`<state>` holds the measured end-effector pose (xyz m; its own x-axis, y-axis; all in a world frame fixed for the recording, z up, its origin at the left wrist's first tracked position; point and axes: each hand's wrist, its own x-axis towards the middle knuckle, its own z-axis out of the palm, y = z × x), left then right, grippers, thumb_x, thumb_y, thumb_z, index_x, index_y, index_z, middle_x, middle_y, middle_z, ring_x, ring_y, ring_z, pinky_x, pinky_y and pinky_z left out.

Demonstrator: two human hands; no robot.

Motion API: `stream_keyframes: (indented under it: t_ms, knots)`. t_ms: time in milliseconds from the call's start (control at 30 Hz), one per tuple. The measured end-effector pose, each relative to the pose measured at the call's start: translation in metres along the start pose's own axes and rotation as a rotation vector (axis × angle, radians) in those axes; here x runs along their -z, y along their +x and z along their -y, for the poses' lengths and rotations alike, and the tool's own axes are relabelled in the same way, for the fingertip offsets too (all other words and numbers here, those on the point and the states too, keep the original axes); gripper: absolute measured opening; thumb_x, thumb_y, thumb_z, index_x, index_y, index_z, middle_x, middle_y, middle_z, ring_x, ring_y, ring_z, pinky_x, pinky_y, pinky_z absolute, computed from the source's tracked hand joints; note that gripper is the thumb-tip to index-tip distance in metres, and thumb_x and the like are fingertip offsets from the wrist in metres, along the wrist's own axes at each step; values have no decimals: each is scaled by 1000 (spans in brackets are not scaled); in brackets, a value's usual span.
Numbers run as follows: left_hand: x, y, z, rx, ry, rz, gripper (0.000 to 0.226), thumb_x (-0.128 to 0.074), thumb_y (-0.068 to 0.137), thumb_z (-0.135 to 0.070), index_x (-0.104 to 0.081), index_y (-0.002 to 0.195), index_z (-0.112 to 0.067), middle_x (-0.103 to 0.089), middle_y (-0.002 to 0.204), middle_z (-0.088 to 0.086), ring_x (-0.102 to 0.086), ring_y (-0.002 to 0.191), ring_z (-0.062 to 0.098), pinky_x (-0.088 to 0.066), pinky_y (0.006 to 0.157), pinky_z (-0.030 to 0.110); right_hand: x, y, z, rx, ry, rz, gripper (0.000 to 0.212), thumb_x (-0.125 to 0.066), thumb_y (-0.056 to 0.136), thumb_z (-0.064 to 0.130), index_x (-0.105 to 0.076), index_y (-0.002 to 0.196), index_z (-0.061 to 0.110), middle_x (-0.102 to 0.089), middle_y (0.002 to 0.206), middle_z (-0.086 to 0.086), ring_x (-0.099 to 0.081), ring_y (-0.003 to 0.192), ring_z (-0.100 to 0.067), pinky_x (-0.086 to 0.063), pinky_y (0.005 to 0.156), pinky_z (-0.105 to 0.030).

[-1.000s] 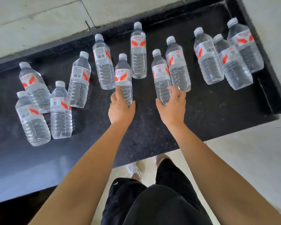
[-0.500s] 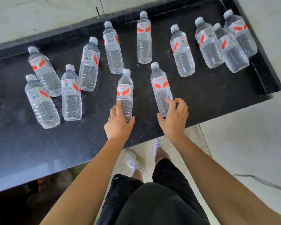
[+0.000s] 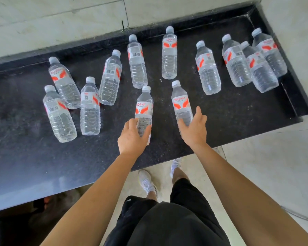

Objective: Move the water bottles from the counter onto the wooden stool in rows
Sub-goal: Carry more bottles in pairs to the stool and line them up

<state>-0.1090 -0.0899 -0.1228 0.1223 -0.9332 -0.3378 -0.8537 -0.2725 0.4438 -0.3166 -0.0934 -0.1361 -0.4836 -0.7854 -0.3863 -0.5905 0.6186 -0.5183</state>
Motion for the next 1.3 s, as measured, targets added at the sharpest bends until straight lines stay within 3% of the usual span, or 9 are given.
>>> stream_keyframes:
  t_ms: [133, 333, 467, 633, 767, 933, 1033, 1200, 1300]
  knots:
    - [6, 27, -10, 104, -159, 66, 55, -62, 88, -59, -41, 123, -22, -59, 124, -1, -62, 95, 15, -50, 78, 33, 2, 15, 2, 38, 18, 52, 73, -73, 87, 48, -36, 144, 22, -35, 143, -4, -51, 115, -17, -44, 88, -23]
    - [7, 60, -26, 201, -278, 133, 75, -69, 84, -57, -39, 144, -25, -62, 133, -2, -64, 115, 22, -51, 99, 43, -17, 20, 23, 141, -105, 163, 76, -85, 74, 44, -35, 128, 23, -46, 131, -4, -49, 118, -21, -48, 101, -40]
    - [4, 55, -25, 190, -220, 67, 70, -65, 87, -59, -43, 144, -25, -63, 134, -2, -65, 115, 22, -52, 98, 42, -32, 16, 30, 278, -147, 91, 64, -75, 82, 54, -38, 122, 21, -43, 129, -4, -50, 113, -17, -52, 91, -30]
    - [9, 52, -15, 243, -222, 6, 69, -68, 85, -57, -46, 142, -24, -66, 128, -2, -66, 112, 22, -52, 95, 41, -24, 26, 32, 272, -144, 58, 48, -68, 84, 58, -40, 107, 26, -54, 113, 1, -59, 97, -17, -58, 77, -35]
    - [16, 52, -13, 249, -194, 23, 68, -70, 85, -55, -45, 141, -26, -65, 128, -4, -66, 110, 19, -53, 92, 38, -23, 26, 34, 187, -81, 90, 58, -76, 79, 56, -36, 111, 28, -53, 112, 5, -62, 99, -16, -56, 77, -31]
    - [17, 50, -12, 261, -203, 28, 70, -71, 82, -57, -45, 140, -27, -66, 127, -4, -67, 107, 20, -54, 90, 39, -27, 29, 43, -48, -56, 239, 111, -88, 68, 50, -20, 151, 25, -39, 142, -8, -48, 129, -27, -47, 102, -43]
    - [17, 48, -9, 283, -217, 37, 71, -72, 82, -56, -44, 140, -26, -65, 126, -3, -67, 107, 20, -53, 91, 40, -28, 31, 36, -93, -115, 318, 97, -88, 66, 52, -36, 143, 22, -38, 133, -7, -49, 121, -25, -49, 101, -40]
    - [20, 45, -1, 369, -361, 119, 72, -76, 81, -49, -44, 139, -23, -63, 129, 0, -64, 112, 21, -51, 101, 43, -28, 14, 21, -189, -53, 250, 94, -87, 67, 49, -35, 141, 22, -42, 134, -7, -51, 118, -24, -48, 103, -46]
    - [22, 38, 0, 360, -347, 173, 70, -74, 84, -49, -45, 140, -19, -61, 132, 3, -62, 117, 24, -49, 102, 43, -21, -5, 9, -229, 89, 183, 89, -87, 73, 42, -33, 140, 20, -51, 134, -5, -56, 120, -24, -51, 101, -41]
